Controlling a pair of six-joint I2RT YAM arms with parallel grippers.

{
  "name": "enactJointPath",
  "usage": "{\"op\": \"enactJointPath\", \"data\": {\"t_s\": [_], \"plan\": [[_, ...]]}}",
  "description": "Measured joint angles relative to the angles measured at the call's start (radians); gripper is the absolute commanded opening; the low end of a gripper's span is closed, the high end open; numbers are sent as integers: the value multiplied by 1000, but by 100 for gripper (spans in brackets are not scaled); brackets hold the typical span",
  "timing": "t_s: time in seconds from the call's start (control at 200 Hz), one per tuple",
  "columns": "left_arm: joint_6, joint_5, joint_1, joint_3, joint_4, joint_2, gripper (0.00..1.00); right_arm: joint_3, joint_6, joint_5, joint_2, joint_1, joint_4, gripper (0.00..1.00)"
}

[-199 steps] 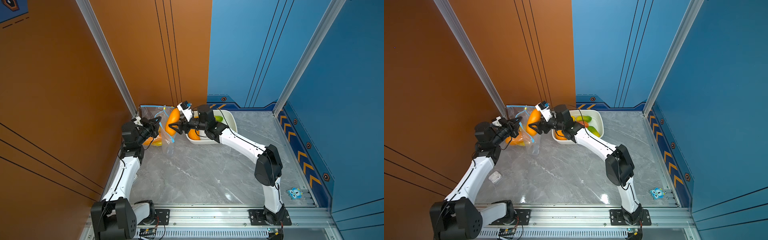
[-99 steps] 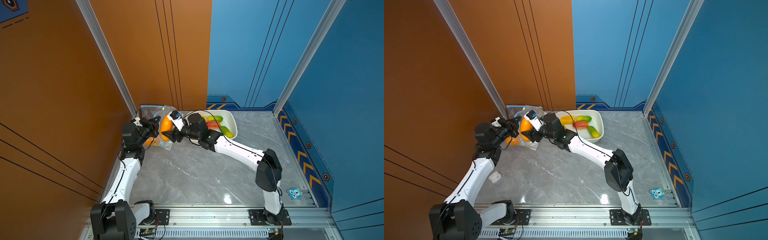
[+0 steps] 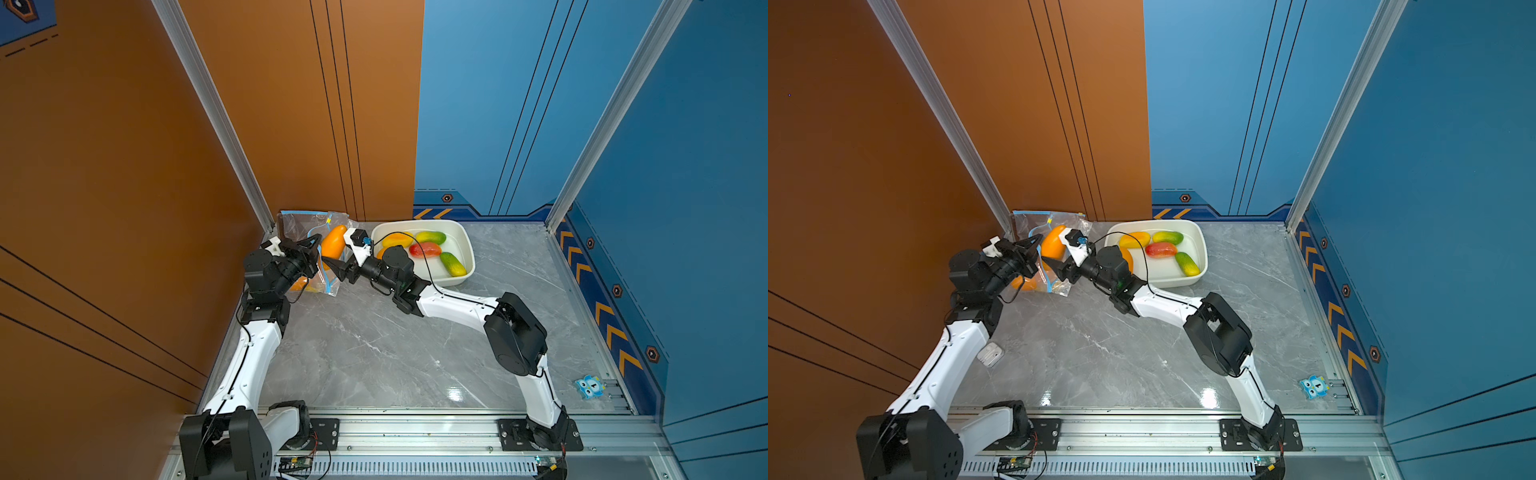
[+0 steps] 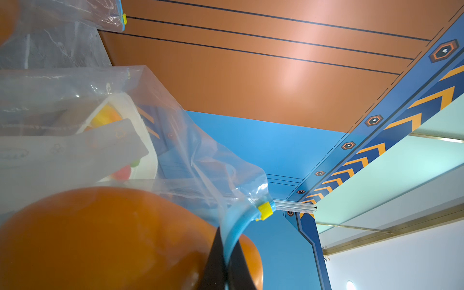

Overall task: Place the mango in a zip-top bag and seal the zipper
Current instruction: Place the mango in the zipper food storage bag.

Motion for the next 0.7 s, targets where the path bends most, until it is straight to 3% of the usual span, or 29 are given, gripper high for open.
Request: {"op": "enactJointPath", "data": {"t_s": [0.155, 0.31, 0.375, 0.45, 0.701], "plan": [[-7, 0, 4, 0, 3, 0, 0, 20, -7, -3, 24, 4, 1, 43], [-19, 0, 8, 0, 2, -5, 0, 72, -73, -7, 57, 17, -139, 55], [-23, 0, 8, 0, -1, -8, 0, 90, -103, -2, 57, 21, -227, 70], [-26, 0, 10, 0, -5, -8, 0, 124, -127, -1, 56, 20, -348, 99], [-25, 0, 10, -1, -5, -9, 0, 183, -102, -21, -57, -40, -756, 100]]}}
